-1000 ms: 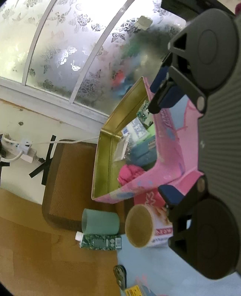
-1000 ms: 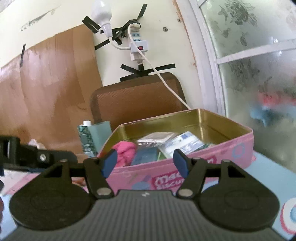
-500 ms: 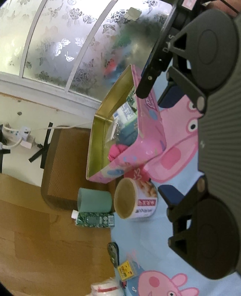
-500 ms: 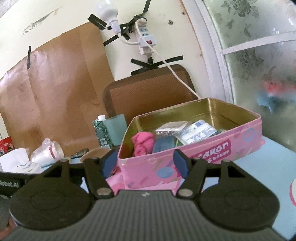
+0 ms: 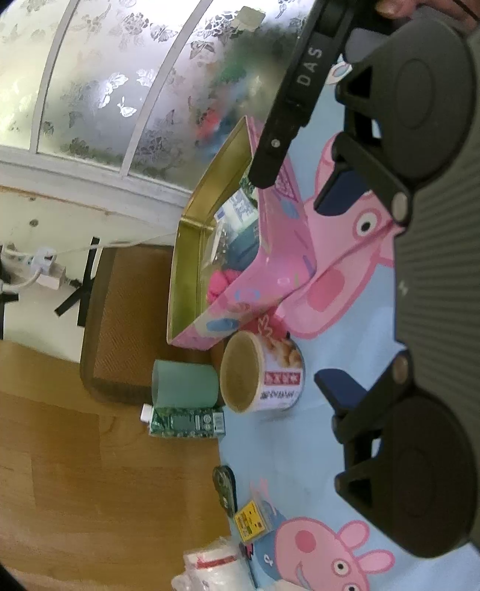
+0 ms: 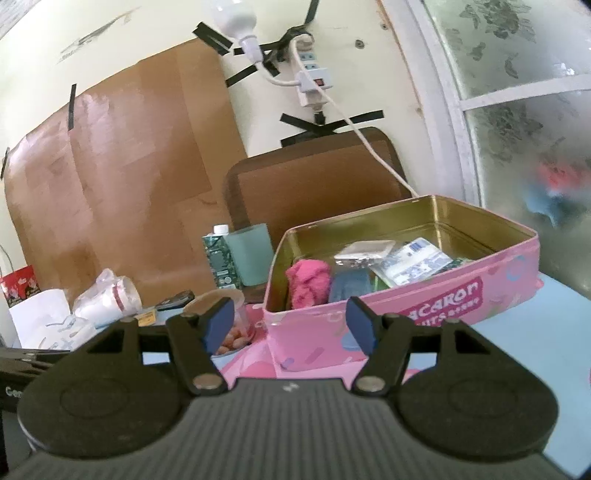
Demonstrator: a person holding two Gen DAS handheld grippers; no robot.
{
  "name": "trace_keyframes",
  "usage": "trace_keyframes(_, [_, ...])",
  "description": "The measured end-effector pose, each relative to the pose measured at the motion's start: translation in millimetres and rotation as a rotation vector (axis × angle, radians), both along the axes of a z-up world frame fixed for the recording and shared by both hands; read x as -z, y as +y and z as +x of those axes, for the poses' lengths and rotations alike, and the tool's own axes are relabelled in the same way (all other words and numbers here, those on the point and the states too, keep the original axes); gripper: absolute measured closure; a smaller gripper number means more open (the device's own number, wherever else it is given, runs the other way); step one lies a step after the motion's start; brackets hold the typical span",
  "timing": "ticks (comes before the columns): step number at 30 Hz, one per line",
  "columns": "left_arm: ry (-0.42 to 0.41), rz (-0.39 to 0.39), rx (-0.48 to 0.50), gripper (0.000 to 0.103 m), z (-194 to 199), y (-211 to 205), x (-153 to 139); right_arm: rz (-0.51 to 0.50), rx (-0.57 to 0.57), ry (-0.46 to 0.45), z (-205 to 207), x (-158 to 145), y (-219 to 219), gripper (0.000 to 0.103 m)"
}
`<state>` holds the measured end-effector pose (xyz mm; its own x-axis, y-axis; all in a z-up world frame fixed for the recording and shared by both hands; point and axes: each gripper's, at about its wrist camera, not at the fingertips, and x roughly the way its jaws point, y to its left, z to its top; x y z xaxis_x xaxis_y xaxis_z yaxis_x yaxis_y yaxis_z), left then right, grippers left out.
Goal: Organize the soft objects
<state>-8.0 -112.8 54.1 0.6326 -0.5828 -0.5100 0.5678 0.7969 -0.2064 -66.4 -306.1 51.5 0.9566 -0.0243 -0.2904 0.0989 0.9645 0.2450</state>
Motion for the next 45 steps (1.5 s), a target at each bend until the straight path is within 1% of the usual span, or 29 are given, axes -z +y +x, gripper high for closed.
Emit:
trace_keyframes(5, [0.016, -0.022, -0.053, 0.010, 8.3, 27.3, 6.7, -0.028, -0.032, 0.008, 5.4, -0.9, 14.1, 0.034])
trace_keyframes(9, [0.028, -0.026, -0.138, 0.010, 17.7, 60.6, 15.8, -0.049, -0.083, 0.010, 14.1, -2.7, 28.9, 0.034])
trace_keyframes(12, [0.018, 0.002, -0.214, 0.010, 23.6, 88.4, 23.5, -0.075, -0.144, 0.013, 25.2, -5.5, 46.1, 0.034])
trace_keyframes(14, [0.014, 0.025, -0.249, 0.010, 24.7, 106.2, 29.5, -0.093, -0.206, 0.015, 36.2, -8.1, 61.0, 0.034])
trace_keyframes(16, [0.019, 0.026, -0.272, 0.010, 24.2, 124.9, 36.7, -0.112, -0.279, 0.019, 50.3, -10.6, 77.3, 0.035])
trace_keyframes(18, [0.029, 0.024, -0.297, 0.010, 24.9, 138.2, 43.1, -0.131, -0.356, 0.023, 68.9, -12.9, 95.3, 0.039])
trace_keyframes(19, [0.038, 0.021, -0.307, 0.010, 25.3, 143.8, 47.0, -0.138, -0.395, 0.031, 82.7, -14.6, 105.5, 0.044])
trace_keyframes(20, [0.047, 0.013, -0.313, 0.010, 26.1, 147.5, 50.3, -0.142, -0.421, 0.043, 96.0, -15.6, 113.8, 0.048])
trace_keyframes(22, [0.084, -0.026, -0.309, 0.010, 29.8, 153.7, 54.7, -0.147, -0.460, 0.078, 130.5, -17.0, 129.9, 0.050])
trace_keyframes(23, [0.084, -0.040, -0.308, 0.010, 31.1, 155.6, 54.9, -0.146, -0.467, 0.104, 151.9, -17.4, 137.6, 0.051])
trace_keyframes(26, [0.090, -0.070, -0.293, 0.010, 33.4, 157.9, 56.5, -0.132, -0.461, 0.201, 218.5, -17.7, 156.1, 0.051])
trace_keyframes(28, [0.094, -0.107, -0.271, 0.010, 34.4, 161.9, 57.7, -0.132, -0.448, 0.258, 260.0, -15.8, 169.3, 0.051])
trace_keyframes(29, [0.097, -0.131, -0.259, 0.010, 34.7, 164.5, 58.0, -0.133, -0.430, 0.288, 279.4, -13.5, 176.2, 0.051])
trace_keyframes(32, [0.111, -0.242, -0.206, 0.009, 36.5, 176.9, 59.9, -0.140, -0.392, 0.379, 332.9, -0.8, 195.3, 0.051])
trace_keyframes(33, [0.125, -0.265, -0.201, 0.009, 38.4, 180.0, 61.1, -0.135, -0.381, 0.406, 346.5, 4.1, 200.0, 0.051])
trace_keyframes(35, [0.160, -0.281, -0.195, 0.009, 43.8, 181.2, 63.5, -0.126, -0.334, 0.450, 373.4, 15.4, 205.7, 0.051])
trace_keyframes(37, [0.172, -0.297, -0.187, 0.008, 45.8, 182.0, 64.9, -0.129, -0.306, 0.478, 389.3, 25.1, 211.0, 0.051])
trace_keyframes(42, [0.177, -0.300, -0.176, 0.006, 46.1, 179.3, 64.9, -0.191, -0.282, 0.536, 410.7, 45.1, 224.2, 0.049])
trace_keyframes(44, [0.178, -0.300, -0.174, 0.006, 47.3, 179.9, 65.2, -0.208, -0.282, 0.542, 411.6, 50.8, 227.7, 0.044])
trace_keyframes(45, [0.179, -0.302, -0.174, 0.006, 47.2, 180.0, 65.2, -0.221, -0.286, 0.541, 409.7, 52.2, 229.9, 0.043])
